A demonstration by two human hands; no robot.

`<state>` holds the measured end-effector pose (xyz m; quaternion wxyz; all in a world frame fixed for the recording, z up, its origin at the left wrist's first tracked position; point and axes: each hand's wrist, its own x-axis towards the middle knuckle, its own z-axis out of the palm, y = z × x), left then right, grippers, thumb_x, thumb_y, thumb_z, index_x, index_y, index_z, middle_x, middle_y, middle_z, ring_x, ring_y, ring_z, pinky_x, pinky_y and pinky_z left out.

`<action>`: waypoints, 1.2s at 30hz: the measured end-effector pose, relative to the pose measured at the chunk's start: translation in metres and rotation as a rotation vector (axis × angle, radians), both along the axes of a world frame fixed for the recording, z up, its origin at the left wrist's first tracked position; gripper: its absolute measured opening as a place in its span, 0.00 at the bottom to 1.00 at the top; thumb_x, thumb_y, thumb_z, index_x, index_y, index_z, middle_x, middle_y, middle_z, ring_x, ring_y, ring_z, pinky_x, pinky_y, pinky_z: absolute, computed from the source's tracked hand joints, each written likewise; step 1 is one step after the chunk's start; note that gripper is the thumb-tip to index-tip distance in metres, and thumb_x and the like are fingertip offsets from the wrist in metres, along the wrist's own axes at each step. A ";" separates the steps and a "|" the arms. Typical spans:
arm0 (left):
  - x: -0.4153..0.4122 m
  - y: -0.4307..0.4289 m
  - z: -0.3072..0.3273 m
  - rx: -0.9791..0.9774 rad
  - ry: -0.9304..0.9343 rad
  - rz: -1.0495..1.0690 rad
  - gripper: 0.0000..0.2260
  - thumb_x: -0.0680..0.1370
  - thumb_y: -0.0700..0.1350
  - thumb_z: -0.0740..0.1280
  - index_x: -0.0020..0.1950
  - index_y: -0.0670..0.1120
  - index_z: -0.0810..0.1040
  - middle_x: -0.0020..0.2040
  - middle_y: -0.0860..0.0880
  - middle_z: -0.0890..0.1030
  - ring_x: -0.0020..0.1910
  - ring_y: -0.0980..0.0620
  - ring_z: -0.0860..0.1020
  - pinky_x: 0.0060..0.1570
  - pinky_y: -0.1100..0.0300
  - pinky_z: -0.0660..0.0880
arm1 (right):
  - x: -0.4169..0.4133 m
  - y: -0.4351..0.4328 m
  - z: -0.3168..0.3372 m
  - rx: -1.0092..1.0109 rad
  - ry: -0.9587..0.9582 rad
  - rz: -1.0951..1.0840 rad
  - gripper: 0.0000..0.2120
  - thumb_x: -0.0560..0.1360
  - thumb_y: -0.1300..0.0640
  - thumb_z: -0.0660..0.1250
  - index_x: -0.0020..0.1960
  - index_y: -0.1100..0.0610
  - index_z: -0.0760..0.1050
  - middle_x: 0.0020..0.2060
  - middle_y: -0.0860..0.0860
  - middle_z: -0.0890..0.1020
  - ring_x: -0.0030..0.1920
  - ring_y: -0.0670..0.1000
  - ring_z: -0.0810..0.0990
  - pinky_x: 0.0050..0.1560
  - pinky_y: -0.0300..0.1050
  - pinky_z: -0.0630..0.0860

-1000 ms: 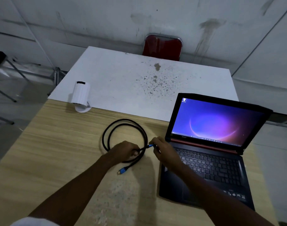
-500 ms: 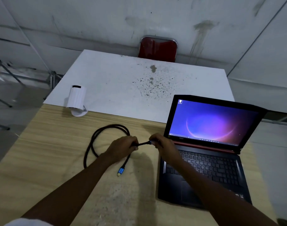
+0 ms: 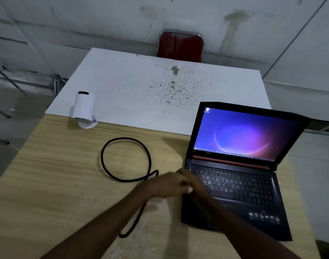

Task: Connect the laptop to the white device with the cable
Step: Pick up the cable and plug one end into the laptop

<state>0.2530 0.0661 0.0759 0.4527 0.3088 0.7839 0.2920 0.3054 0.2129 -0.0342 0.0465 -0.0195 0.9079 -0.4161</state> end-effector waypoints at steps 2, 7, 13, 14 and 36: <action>-0.018 0.002 0.023 0.234 -0.186 0.210 0.13 0.81 0.47 0.64 0.65 0.50 0.77 0.60 0.45 0.82 0.53 0.51 0.82 0.50 0.60 0.80 | -0.004 0.004 0.004 -0.025 -0.010 -0.063 0.09 0.76 0.57 0.64 0.54 0.56 0.79 0.47 0.47 0.85 0.47 0.44 0.82 0.47 0.35 0.77; -0.060 -0.011 0.008 0.213 0.218 0.381 0.12 0.78 0.52 0.66 0.62 0.56 0.76 0.56 0.56 0.82 0.54 0.60 0.80 0.51 0.61 0.75 | -0.021 0.018 0.015 -0.101 -0.182 -0.128 0.06 0.76 0.64 0.66 0.50 0.55 0.78 0.41 0.43 0.81 0.38 0.37 0.78 0.39 0.33 0.73; -0.030 -0.040 -0.071 -0.228 0.149 0.282 0.36 0.75 0.66 0.64 0.76 0.46 0.62 0.70 0.42 0.73 0.67 0.45 0.73 0.64 0.51 0.72 | -0.034 0.016 0.022 -0.411 -0.310 -0.300 0.03 0.78 0.64 0.65 0.48 0.62 0.77 0.39 0.53 0.83 0.37 0.48 0.81 0.39 0.38 0.79; -0.024 -0.041 -0.078 -0.279 0.214 0.245 0.37 0.74 0.66 0.64 0.76 0.47 0.62 0.69 0.43 0.74 0.67 0.44 0.73 0.63 0.49 0.73 | -0.035 0.015 0.021 -0.424 -0.331 -0.323 0.03 0.78 0.65 0.65 0.47 0.62 0.77 0.39 0.53 0.82 0.36 0.49 0.82 0.38 0.38 0.80; -0.065 -0.039 -0.088 0.058 -0.055 0.419 0.10 0.79 0.51 0.66 0.60 0.52 0.78 0.48 0.50 0.84 0.43 0.54 0.83 0.41 0.64 0.78 | -0.038 -0.010 0.005 -1.015 -0.447 -0.695 0.06 0.79 0.66 0.63 0.50 0.63 0.78 0.46 0.60 0.82 0.41 0.56 0.86 0.41 0.41 0.84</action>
